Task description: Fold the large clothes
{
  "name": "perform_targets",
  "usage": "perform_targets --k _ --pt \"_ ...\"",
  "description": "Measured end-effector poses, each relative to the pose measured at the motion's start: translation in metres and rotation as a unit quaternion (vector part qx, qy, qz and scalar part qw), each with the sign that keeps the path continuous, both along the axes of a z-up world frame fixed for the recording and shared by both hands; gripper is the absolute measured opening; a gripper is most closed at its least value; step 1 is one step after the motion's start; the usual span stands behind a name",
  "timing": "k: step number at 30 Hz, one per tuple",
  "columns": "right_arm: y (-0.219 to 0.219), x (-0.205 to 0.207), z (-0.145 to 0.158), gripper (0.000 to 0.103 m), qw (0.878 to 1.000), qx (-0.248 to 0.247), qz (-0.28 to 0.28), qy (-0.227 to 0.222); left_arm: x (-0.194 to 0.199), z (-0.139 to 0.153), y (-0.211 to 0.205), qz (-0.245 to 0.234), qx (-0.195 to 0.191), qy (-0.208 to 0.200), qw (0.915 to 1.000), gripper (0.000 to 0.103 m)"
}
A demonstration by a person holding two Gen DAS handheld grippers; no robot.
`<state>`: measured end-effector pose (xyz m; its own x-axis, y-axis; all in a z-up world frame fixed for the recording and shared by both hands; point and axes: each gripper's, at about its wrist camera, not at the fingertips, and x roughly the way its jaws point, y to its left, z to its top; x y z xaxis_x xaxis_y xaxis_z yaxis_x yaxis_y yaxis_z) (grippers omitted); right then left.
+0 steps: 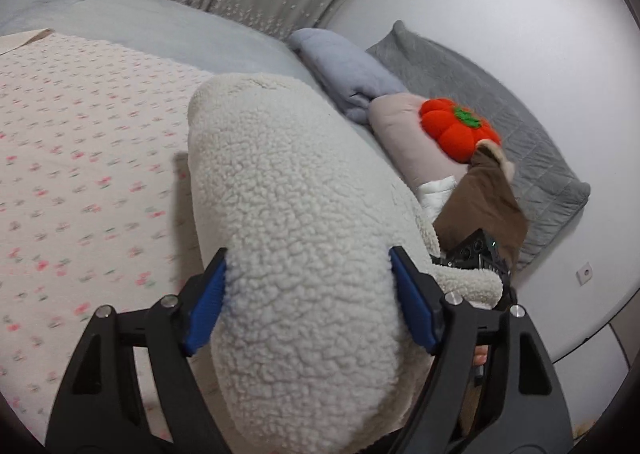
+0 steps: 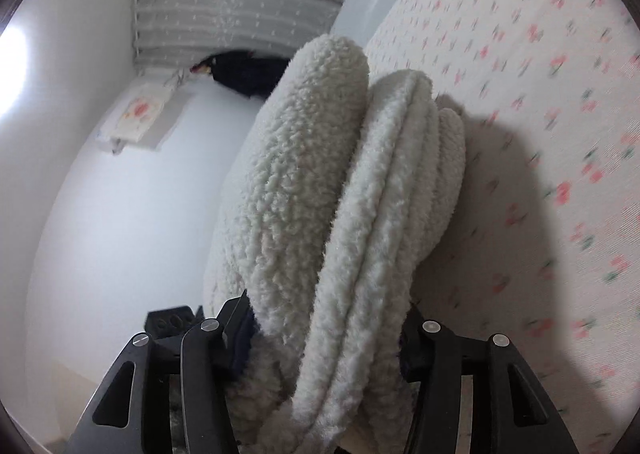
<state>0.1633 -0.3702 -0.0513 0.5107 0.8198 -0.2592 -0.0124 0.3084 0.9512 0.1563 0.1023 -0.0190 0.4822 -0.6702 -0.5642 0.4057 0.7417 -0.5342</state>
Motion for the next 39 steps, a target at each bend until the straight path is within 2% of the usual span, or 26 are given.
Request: perform_targets --k 2,3,4,6,8,11,13,14,17,19,20,21,22,23,24,25,27,28,31,32,34,39 --pt "0.024 0.011 -0.011 0.066 0.999 -0.03 0.016 0.028 -0.004 -0.022 0.008 0.012 0.06 0.021 0.9979 0.081" --pt "0.035 0.012 -0.018 0.075 0.996 -0.062 0.017 0.055 -0.006 -0.034 0.008 0.014 0.086 0.026 0.9959 0.081" --pt "0.045 0.012 -0.022 0.084 0.993 -0.093 0.021 0.072 -0.011 -0.04 0.009 0.018 0.09 0.014 0.9957 0.083" --pt "0.054 0.01 -0.021 0.085 0.992 -0.102 0.022 0.071 -0.018 -0.04 0.016 0.019 0.068 0.003 0.9975 0.083" --pt "0.047 0.003 -0.004 0.085 0.991 -0.117 0.003 0.064 -0.021 -0.031 0.019 0.028 0.059 0.001 0.9979 0.083" --pt "0.029 -0.016 0.031 0.085 0.988 -0.139 -0.059 0.032 -0.032 -0.013 0.018 0.032 0.089 -0.045 0.9945 0.083" --pt "0.017 -0.038 0.063 0.074 0.984 -0.155 -0.093 -0.014 -0.039 0.001 0.015 0.029 0.101 -0.08 0.9912 0.083" --pt "0.019 -0.048 0.079 0.07 0.981 -0.166 -0.093 -0.037 -0.041 0.008 0.014 0.029 0.104 -0.097 0.9894 0.083" --pt "0.044 -0.071 0.116 0.055 0.967 -0.222 -0.078 -0.093 -0.037 0.023 0.01 0.016 0.083 -0.12 0.9892 0.083" --pt "0.074 -0.077 0.136 0.039 0.953 -0.268 -0.047 -0.133 -0.033 0.023 0.002 0.002 0.069 -0.121 0.9903 0.076" --pt "0.088 -0.079 0.141 0.035 0.945 -0.287 -0.029 -0.152 -0.033 0.022 0.0 -0.005 0.067 -0.121 0.9903 0.074" --pt "0.101 -0.084 0.144 0.027 0.934 -0.311 -0.013 -0.174 -0.033 0.02 -0.004 -0.014 0.067 -0.122 0.9902 0.066" --pt "0.118 -0.086 0.147 0.02 0.918 -0.345 0.0 -0.195 -0.032 0.015 -0.01 -0.029 0.067 -0.121 0.99 0.059" --pt "0.129 -0.089 0.143 0.017 0.904 -0.376 0.011 -0.204 -0.033 0.011 -0.014 -0.04 0.068 -0.118 0.9899 0.057" --pt "0.137 -0.104 0.138 0.013 0.898 -0.392 0.021 -0.2 -0.033 0.004 -0.017 -0.051 0.072 -0.112 0.9898 0.053" --pt "0.139 -0.101 0.129 0.006 0.895 -0.405 0.026 -0.183 -0.032 -0.005 -0.019 -0.065 0.075 -0.103 0.9896 0.051" --pt "0.126 -0.099 0.1 0.003 0.898 -0.423 0.017 -0.122 -0.036 -0.017 -0.018 -0.083 0.074 -0.102 0.9886 0.046" --pt "0.116 -0.099 0.08 0.0 0.898 -0.433 0.011 -0.083 -0.037 -0.023 -0.016 -0.093 0.065 -0.096 0.989 0.038" --pt "0.102 -0.106 0.034 0.0 0.917 -0.396 0.034 -0.025 -0.037 -0.031 -0.007 -0.107 0.018 -0.068 0.9918 0.034" --pt "0.105 -0.113 0.03 0.0 0.916 -0.399 0.041 -0.024 -0.036 -0.03 -0.004 -0.103 0.01 -0.064 0.9925 0.034" --pt "0.108 -0.121 0.041 0.0 0.91 -0.411 0.042 -0.042 -0.036 -0.024 -0.002 -0.095 0.013 -0.066 0.9932 0.034" --pt "0.092 -0.126 0.075 0.006 0.924 -0.373 0.02 -0.084 -0.04 -0.006 -0.002 -0.092 0.025 -0.085 0.9919 0.037"
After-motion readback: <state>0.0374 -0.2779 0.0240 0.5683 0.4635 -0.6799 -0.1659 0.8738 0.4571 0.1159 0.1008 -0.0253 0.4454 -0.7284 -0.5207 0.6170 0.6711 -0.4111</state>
